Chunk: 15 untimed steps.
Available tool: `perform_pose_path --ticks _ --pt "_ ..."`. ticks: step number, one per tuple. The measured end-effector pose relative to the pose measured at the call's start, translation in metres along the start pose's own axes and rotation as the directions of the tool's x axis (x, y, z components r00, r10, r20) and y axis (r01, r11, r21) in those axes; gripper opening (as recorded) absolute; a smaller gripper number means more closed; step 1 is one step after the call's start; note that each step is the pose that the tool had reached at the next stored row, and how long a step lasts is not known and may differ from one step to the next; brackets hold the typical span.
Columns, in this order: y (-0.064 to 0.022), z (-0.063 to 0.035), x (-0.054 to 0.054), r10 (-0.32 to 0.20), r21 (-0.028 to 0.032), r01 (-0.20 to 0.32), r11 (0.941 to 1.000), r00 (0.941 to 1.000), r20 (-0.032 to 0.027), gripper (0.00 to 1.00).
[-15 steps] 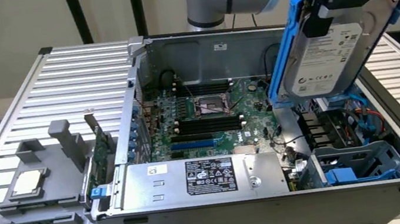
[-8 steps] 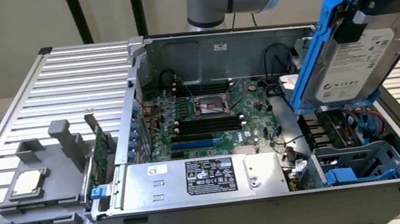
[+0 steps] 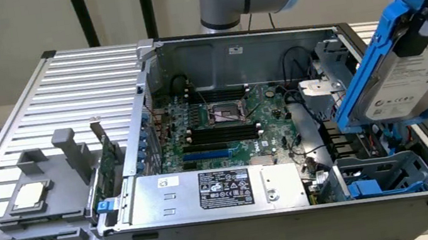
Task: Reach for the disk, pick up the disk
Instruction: 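Pick up the disk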
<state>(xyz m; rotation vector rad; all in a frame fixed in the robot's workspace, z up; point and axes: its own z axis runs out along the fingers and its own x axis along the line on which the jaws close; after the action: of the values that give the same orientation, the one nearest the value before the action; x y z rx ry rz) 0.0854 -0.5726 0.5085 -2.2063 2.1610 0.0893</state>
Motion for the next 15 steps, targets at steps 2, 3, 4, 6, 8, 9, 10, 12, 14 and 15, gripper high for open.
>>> perform_pose_path --ticks 2,3,4,6,8,9,10,12,14,15 --pt "-0.0042 -0.0004 0.006 0.0 -0.0001 0.0 1.0 1.0 0.0 0.33" --pt "-0.0061 -0.0007 0.009 0.0 -0.0001 0.0 1.0 1.0 -0.0001 0.33" --pt "-0.008 -0.001 0.012 0.0 -0.0001 0.0 1.0 1.0 -0.0001 0.33" --pt "-0.011 -0.0014 0.018 0.0 -0.0001 0.0 1.0 1.0 -0.0001 0.33" --pt "-0.0131 -0.0014 0.021 0.0 0.0 0.0 1.0 1.0 0.0 0.33" --pt "-0.0131 -0.0014 0.021 0.0 -0.0001 0.0 1.0 1.0 -0.0001 0.33" --pt "-0.0131 -0.0014 0.021 0.0 0.0 0.0 1.0 1.0 0.0001 0.33" --pt "-0.0131 -0.0014 0.02 0.0 -0.0001 0.0 1.0 1.0 0.0 0.33" --pt "-0.0131 -0.0014 0.021 0.0 -0.0001 0.0 1.0 1.0 0.0 0.33" --pt "-0.0131 -0.0015 0.021 0.0 -0.0002 0.0 1.0 1.0 -0.0001 0.33"
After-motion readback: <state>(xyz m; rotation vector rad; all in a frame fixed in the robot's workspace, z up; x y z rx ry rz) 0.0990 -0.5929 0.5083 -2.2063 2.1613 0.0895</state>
